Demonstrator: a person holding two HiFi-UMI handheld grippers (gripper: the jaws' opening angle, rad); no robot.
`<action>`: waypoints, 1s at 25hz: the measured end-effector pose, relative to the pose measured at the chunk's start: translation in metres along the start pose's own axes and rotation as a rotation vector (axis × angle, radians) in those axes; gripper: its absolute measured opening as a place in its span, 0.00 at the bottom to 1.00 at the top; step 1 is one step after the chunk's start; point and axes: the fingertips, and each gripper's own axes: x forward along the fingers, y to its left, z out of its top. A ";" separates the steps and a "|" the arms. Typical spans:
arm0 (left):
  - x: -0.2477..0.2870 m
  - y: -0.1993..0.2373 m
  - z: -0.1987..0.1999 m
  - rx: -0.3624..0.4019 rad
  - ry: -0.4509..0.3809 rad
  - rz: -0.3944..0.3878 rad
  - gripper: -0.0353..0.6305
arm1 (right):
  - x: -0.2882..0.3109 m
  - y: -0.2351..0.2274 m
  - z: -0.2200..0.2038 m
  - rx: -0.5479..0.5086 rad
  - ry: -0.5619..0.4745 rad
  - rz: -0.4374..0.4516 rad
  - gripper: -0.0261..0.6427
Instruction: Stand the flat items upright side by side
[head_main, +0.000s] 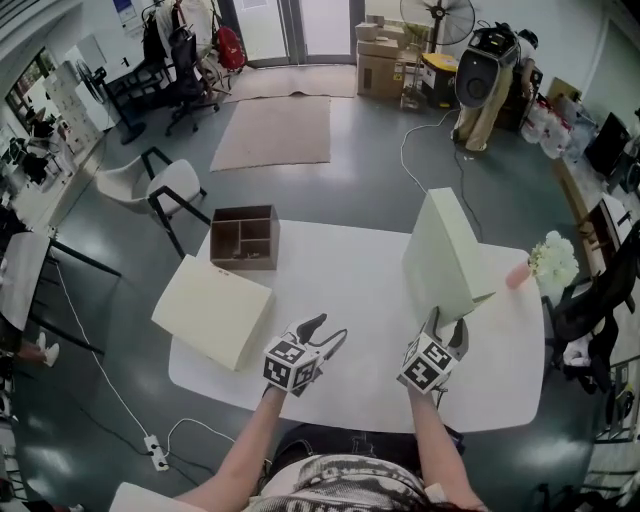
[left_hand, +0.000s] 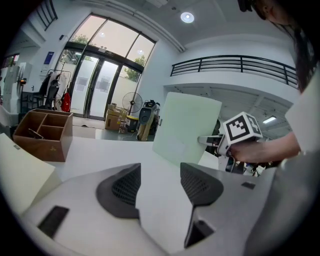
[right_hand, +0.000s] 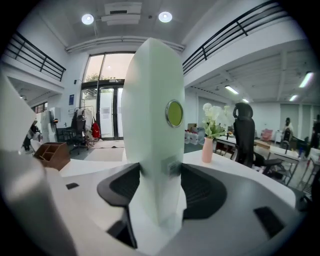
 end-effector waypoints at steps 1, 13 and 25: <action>-0.003 0.002 -0.001 -0.002 0.001 0.007 0.43 | 0.002 0.000 0.001 0.013 0.008 -0.032 0.43; -0.024 0.017 -0.006 -0.035 -0.010 0.073 0.43 | 0.006 0.032 0.002 0.091 0.100 -0.102 0.44; -0.019 -0.002 -0.010 -0.015 0.011 0.048 0.43 | 0.001 0.036 -0.006 0.107 0.139 0.021 0.44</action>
